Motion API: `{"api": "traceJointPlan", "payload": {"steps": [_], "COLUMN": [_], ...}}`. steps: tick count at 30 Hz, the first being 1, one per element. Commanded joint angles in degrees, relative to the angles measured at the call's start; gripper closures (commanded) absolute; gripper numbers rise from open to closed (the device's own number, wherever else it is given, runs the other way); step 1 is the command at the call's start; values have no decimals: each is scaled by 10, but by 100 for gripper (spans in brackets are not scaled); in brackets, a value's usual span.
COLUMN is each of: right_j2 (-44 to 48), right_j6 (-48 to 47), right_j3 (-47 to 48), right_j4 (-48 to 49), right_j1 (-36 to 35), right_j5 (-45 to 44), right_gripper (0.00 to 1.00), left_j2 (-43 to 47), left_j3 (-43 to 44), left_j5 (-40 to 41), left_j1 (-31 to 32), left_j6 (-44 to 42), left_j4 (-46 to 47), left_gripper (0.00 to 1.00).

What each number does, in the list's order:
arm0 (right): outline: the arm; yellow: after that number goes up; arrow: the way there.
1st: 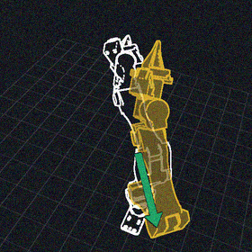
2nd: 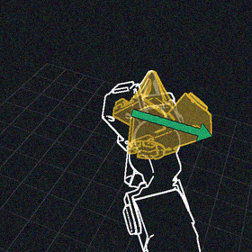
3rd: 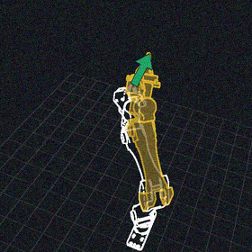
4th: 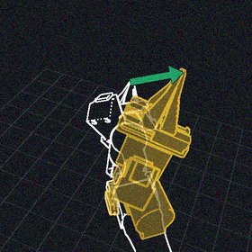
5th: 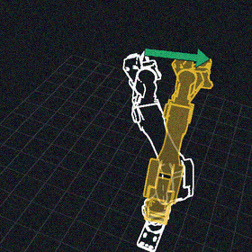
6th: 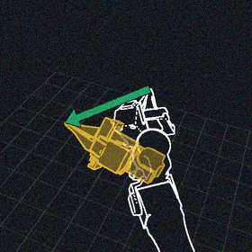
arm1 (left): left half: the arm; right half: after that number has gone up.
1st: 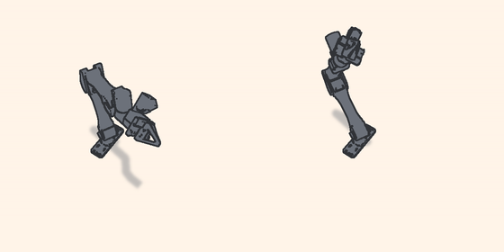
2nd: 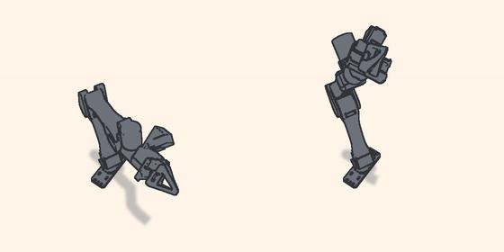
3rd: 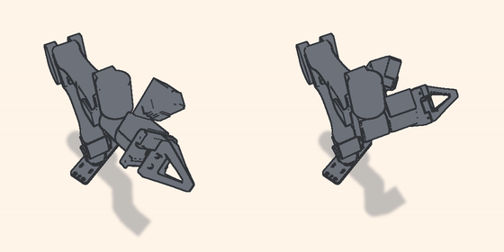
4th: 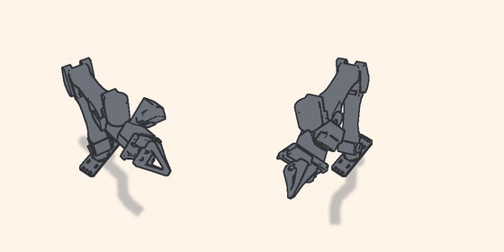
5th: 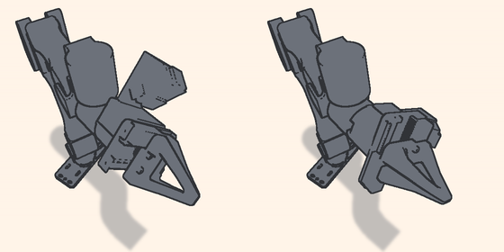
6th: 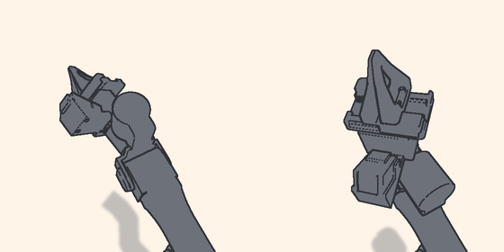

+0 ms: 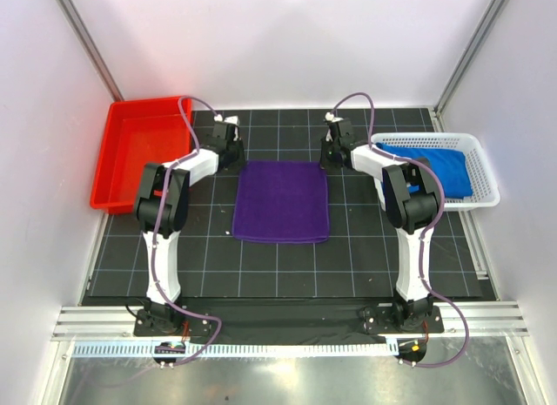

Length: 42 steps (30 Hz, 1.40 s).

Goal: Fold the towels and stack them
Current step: Fold the towel

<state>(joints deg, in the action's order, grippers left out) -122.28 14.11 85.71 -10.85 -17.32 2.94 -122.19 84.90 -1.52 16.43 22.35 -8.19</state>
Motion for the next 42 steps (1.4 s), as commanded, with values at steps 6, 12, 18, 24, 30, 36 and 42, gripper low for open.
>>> {"api": "traceJointPlan", "payload": {"steps": [6, 12, 18, 24, 30, 36, 42], "right_j2": [63, 127, 167, 204, 256, 302, 339], "right_j6": [1, 5, 14, 22, 27, 29, 38], "right_j3": [-1, -73, -138, -201, -253, -300, -346], "right_j4": [66, 127, 151, 167, 171, 166, 162], "right_j1": [6, 6, 5, -5, -25, -52, -70], "right_j5": [0, 16, 23, 25, 9, -11, -24], "right_gripper": [99, 99, 99, 99, 99, 99, 99], "left_j2": [94, 143, 172, 208, 253, 304, 346], "left_j3": [-44, -110, -182, -256, -306, -364, -413], "left_j5": [4, -14, -49, -58, -60, -62, -66], "left_j1": [-9, -13, -13, -12, -12, -10, -8], "left_j6": [15, 20, 42, 65, 81, 94, 110], "left_j4": [120, 174, 220, 254, 273, 275, 264], "left_gripper": [100, 100, 100, 100, 100, 100, 100]}}
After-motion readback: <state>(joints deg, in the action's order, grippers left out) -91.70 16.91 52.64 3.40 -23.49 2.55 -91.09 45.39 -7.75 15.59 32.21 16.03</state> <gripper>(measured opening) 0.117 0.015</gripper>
